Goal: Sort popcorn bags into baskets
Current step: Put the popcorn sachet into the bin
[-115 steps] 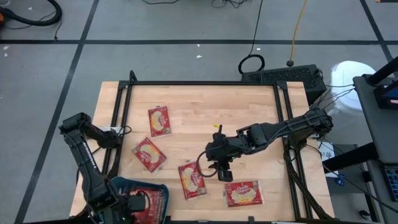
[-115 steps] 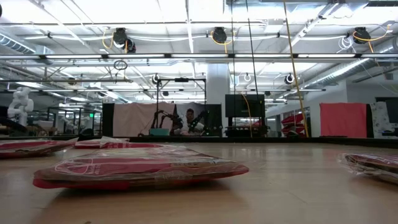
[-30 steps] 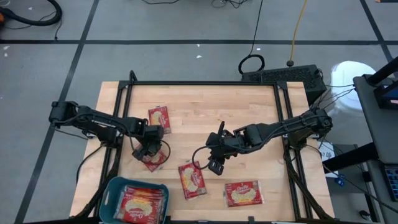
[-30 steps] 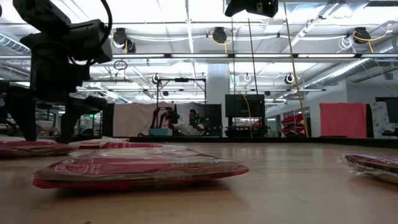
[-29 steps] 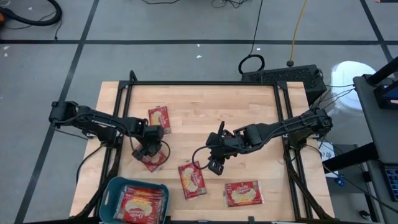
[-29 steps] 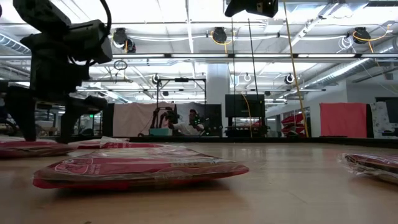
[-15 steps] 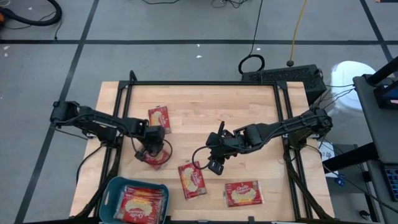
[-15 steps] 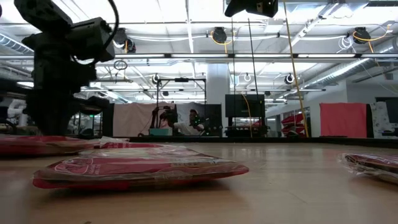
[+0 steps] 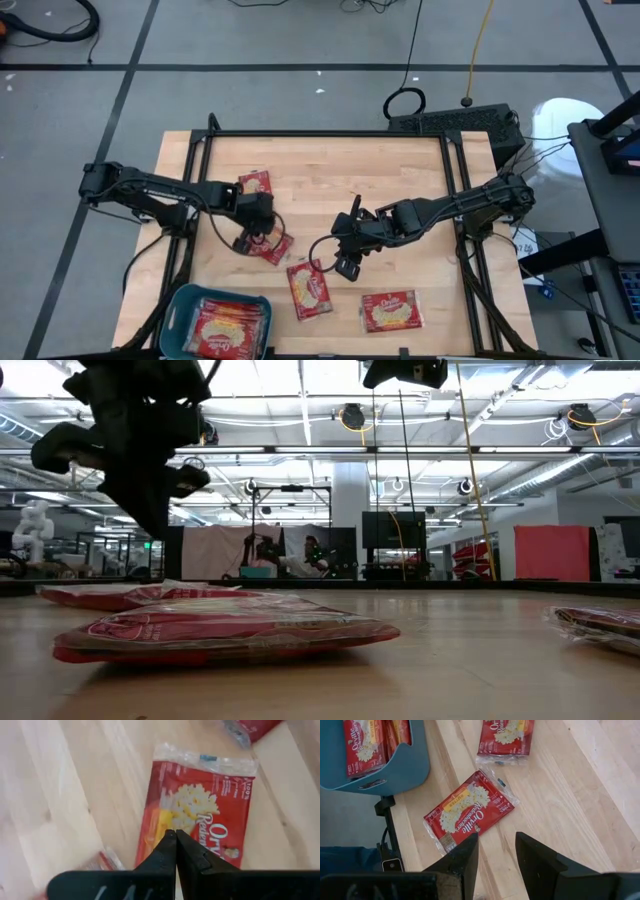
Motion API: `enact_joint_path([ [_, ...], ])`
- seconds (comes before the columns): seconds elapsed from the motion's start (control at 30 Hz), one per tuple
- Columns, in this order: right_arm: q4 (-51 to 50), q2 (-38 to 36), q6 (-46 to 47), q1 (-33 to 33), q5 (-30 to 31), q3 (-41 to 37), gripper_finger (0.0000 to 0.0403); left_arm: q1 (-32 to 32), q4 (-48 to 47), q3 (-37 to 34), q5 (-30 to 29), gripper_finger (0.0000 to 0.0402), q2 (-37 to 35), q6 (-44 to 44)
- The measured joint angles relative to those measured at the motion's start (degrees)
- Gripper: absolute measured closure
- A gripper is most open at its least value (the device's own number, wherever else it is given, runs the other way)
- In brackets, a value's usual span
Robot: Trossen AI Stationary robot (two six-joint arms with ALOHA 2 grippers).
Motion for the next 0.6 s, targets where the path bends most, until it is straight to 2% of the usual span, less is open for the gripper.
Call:
enact_joint_path([
  [0.1, 0.0, 0.0, 0.0, 0.0, 0.2, 0.0, 0.0280, 0.5, -5.2, -0.4, -3.1, 0.0385, 0.0, -10.6],
  [0.3, 0.0, 0.0, -0.5, 0.0, 3.9, 0.0, 0.0280, 2.4, -13.5, -1.7, -3.6, 0.0322, 0.0, -39.9],
  [0.6, 0.2, 0.0, -4.2, -0.3, 4.0, 0.0, 0.0280, 5.0, -13.4, -2.0, -6.8, 0.0181, 2.9, -59.6],
])
